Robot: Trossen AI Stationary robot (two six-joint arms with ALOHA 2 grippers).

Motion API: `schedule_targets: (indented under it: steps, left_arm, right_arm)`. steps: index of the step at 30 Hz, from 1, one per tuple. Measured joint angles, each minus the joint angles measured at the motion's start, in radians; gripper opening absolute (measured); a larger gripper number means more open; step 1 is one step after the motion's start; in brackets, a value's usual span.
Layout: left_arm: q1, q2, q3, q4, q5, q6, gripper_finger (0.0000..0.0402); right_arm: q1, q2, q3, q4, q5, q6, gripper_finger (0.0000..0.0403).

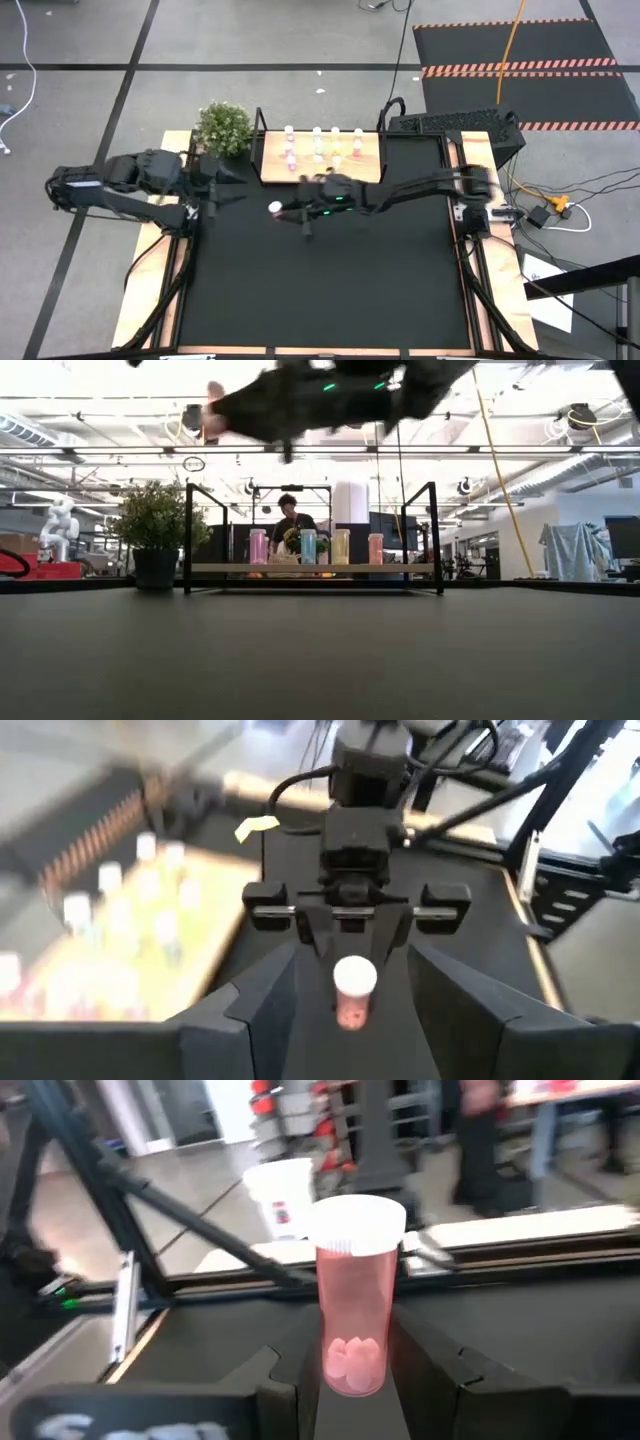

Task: Pick and place medicine bottles onto shelf by color
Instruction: Put the pink pill bottle on the shelf aligned with the other pink pill bottles

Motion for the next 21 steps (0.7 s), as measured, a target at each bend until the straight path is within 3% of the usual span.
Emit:
schedule_targets:
  steps: [4, 8, 14, 21]
  left_arm:
    - [0.008, 0.084, -0.079, 0.344, -0.006, 0.209, 0.0189]
    - [0.053, 0.232, -0.1, 0.643, -0.007, 0.314, 0.0189]
    - [0.137, 0.511, 0.001, 0.793, 0.025, 0.304, 0.0189]
    - [0.191, 0.803, 0.271, 0.819, 0.072, 0.321, 0.0189]
  right_arm:
    - [0.022, -0.194, -0.193, -0.005, 0.128, -0.006, 0.0096]
    - [0.031, -0.376, -0.351, -0.016, 0.202, -0.017, 0.0096]
    - [-0.003, -0.6, -0.554, -0.028, 0.285, -0.025, 0.0096]
    - [-0.076, -0.758, -0.692, -0.041, 0.289, -0.092, 0.0096]
